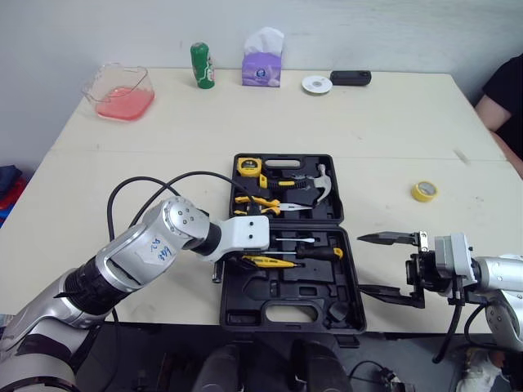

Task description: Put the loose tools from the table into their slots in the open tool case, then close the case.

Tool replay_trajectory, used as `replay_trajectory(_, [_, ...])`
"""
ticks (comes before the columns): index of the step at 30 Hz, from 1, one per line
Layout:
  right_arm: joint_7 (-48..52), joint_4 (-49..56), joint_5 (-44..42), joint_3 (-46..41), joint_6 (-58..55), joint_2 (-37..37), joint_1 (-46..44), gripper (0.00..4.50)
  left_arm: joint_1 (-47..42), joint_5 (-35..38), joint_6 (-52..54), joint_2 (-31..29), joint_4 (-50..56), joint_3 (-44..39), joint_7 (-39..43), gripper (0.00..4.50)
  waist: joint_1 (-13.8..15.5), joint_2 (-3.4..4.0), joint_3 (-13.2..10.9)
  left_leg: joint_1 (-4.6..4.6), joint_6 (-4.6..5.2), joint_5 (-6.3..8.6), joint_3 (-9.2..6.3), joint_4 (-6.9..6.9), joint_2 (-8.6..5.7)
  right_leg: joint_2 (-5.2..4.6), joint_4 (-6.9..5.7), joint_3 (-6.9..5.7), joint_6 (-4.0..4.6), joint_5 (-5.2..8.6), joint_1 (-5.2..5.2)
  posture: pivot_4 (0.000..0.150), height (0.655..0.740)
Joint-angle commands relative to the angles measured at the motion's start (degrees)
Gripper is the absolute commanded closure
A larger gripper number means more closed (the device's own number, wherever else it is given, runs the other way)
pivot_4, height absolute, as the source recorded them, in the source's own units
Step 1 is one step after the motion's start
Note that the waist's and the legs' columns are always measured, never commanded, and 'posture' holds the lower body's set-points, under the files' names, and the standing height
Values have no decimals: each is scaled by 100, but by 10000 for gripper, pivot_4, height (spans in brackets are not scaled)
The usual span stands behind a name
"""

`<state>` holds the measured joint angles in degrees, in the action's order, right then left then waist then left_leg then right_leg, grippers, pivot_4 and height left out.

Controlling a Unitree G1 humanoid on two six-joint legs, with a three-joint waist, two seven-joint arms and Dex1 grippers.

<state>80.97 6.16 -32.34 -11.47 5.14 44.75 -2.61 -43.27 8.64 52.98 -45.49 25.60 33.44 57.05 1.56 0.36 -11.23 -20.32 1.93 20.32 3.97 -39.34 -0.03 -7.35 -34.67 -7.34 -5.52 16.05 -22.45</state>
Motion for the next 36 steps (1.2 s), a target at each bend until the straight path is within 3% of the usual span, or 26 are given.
replay_trajectory(1, [57,36,-19,-7,91,2,-63,0,121,-53,-105,107,-41,-172,-114,23547,0,0,0,0,0,0,0,0,0,0,-1,0,0,0,0,1500,7400])
replay_trajectory(5, [8,28,6,3,75,-33,-92,0,229,135,-284,291,10,-446,-98,6867,2,0,0,-2,0,0,-2,-2,0,-1,0,-3,0,0,0,1500,7400])
replay_trajectory(8, [-104,-36,51,15,26,-55,-227,0,425,494,-305,376,110,-865,-8,6867,-1,-1,-1,-3,0,0,-4,-3,0,-3,-1,-4,0,0,-1,1500,7400])
replay_trajectory(13, [-22,-230,114,90,37,7,-489,0,761,376,-1702,250,-240,-1350,82,6867,-15,0,0,-3,0,0,-5,-10,1,-4,-6,-5,0,0,-1,1500,7400])
replay_trajectory(19, [-35,-248,128,69,19,41,-489,0,1487,745,-3367,561,-684,-2125,322,6867,-3,0,0,-5,0,1,-5,-13,-1,-8,-5,-10,0,0,-1,1500,7400])
replay_trajectory(22, [-66,-215,122,60,-15,39,-446,0,1871,1358,-3840,824,-766,-2443,718,14233,-3,0,0,-10,2,2,-10,-19,-3,-12,-4,-14,-1,-1,-1,1500,7400])
replay_trajectory(24, [-82,-197,118,49,-20,37,-427,0,2043,1681,-3680,880,-713,-2532,888,23312,-7,0,0,-12,3,3,-11,-22,-2,-14,-6,-15,-1,-1,-1,1500,7400])
replay_trajectory(29, [-103,-120,91,-37,-1,65,-262,0,2210,875,-4299,934,-1069,-2191,668,44375,-2,0,0,-11,3,2,-12,-27,-4,-12,-9,-19,-1,-1,1,1500,7400])
replay_trajectory(36, [-197,7,78,-31,-29,39,-171,0,2334,422,-4788,1084,-1564,-1933,626,44375,-10,0,0,-11,4,4,-10,-26,-3,-11,-10,-18,-3,-2,-1,1500,7400])
